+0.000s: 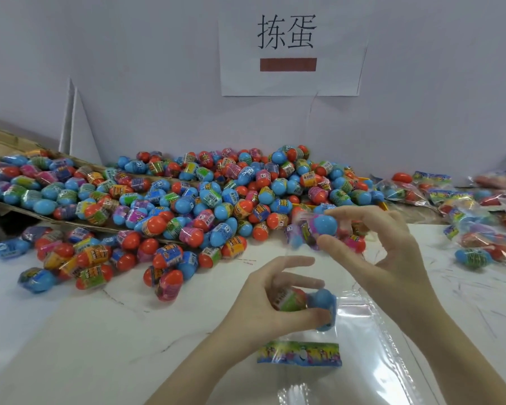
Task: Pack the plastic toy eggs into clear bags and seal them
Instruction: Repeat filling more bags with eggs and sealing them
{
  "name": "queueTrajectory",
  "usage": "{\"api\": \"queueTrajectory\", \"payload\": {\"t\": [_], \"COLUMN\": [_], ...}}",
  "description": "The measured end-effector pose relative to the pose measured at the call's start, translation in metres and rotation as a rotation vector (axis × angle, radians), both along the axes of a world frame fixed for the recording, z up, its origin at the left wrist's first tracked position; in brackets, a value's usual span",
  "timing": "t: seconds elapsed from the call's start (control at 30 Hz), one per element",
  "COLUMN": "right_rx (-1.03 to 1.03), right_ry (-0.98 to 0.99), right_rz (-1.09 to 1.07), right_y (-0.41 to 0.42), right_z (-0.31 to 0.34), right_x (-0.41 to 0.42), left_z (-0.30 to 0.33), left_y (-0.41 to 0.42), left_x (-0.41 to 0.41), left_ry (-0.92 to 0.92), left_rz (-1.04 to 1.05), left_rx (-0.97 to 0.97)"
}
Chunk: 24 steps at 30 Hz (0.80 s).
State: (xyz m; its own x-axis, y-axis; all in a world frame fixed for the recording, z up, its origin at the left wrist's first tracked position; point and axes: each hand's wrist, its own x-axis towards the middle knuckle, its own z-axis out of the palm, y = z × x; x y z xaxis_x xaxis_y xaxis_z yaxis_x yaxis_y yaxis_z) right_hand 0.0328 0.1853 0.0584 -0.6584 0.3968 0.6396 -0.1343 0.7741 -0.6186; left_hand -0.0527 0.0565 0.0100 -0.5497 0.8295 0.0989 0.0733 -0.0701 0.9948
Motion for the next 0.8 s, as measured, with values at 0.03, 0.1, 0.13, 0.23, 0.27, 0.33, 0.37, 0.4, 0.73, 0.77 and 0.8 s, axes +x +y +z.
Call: {"api": "queueTrajectory", "payload": {"t": [0.03,0.1,0.13,0.23,0.27,0.33,0.37,0.4,0.73,0.77,0.8], "right_rx": [0.038,0.103,0.145,0.165,0.122,0.134,0.185,0.249,-0.391,-0.291,-0.134], "right_ry": [-0.006,-0.027,-0.035,-0.103,-0.135,-0.206,-0.232,-0.245,0.175,-0.023,-0.264], "right_rz": [-0.007,-0.017,-0.029,-0.043,-0.037,-0.057,-0.069,-0.068,-0.289,-0.332,-0.345], "right_y": [-0.001,-0.005,-0.006,-0.009,-0.010,-0.010,-0.011,-0.012,0.053,0.063,0.072], "right_z": [0.001,0.002,0.003,0.005,0.005,0.003,0.000,-0.002,0.001,-0.001,-0.005], "right_x": [0.001,0.004,0.006,0.008,0.007,0.005,0.005,0.004,-0.020,-0.025,-0.030], "left_z": [-0.001,-0.003,-0.003,-0.004,-0.004,-0.004,-0.005,-0.006,-0.007,-0.008,-0.009], "left_y": [0.000,0.000,0.001,0.001,0.001,0.001,0.001,0.002,0.004,0.004,0.004], "left_x": [0.000,0.002,0.003,0.004,0.004,0.004,0.003,0.003,-0.009,-0.011,-0.012], "left_ry": [0.009,0.018,0.025,0.057,0.070,0.096,0.105,0.107,-0.036,-0.051,-0.067], "left_rz": [-0.002,-0.010,-0.019,-0.021,-0.013,0.003,0.014,0.024,0.156,0.164,0.172], "left_rx": [0.002,0.008,0.012,0.050,0.073,0.099,0.100,0.101,0.102,0.103,0.105]}}
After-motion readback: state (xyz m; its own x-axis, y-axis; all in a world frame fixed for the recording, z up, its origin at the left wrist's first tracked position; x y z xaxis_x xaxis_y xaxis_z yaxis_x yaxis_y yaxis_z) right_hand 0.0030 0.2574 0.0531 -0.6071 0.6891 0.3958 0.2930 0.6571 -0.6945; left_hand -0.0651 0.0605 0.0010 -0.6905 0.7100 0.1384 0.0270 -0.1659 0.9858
